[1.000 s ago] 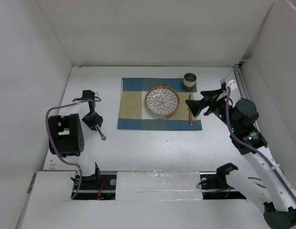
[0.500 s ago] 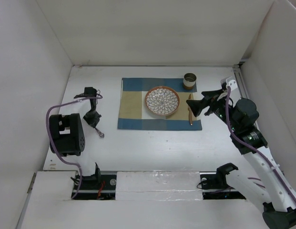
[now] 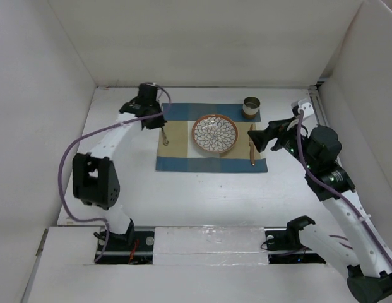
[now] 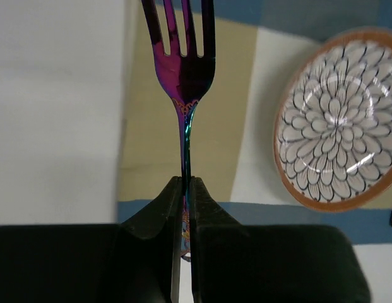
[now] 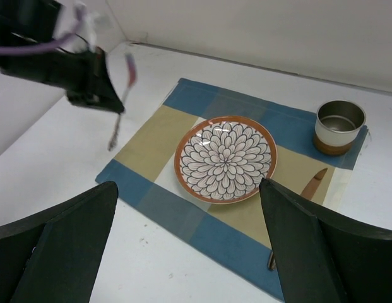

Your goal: Set the dinner table for one person

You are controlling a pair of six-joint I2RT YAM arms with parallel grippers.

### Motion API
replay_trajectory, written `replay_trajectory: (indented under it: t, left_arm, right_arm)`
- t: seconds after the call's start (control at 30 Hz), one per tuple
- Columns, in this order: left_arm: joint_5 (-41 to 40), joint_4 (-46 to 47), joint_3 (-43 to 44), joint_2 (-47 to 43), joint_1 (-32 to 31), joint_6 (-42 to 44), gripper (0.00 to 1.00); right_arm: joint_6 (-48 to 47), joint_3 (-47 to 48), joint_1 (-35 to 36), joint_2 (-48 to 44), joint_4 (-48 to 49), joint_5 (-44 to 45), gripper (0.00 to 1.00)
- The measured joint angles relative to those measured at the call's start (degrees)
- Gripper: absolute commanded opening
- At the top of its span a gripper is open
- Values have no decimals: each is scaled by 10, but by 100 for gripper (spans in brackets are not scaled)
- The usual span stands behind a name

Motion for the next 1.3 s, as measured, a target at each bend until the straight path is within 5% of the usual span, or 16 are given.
replay_trajectory:
  t: [0.33, 1.3]
  left_arm:
    - [19, -47, 55, 204, -55, 0, 0]
    - [13, -86, 122, 245, -57, 19, 0]
  right_arm:
    - [-3, 7, -2, -10, -31, 22, 100]
    - [-20, 7, -2, 11, -47, 36, 100]
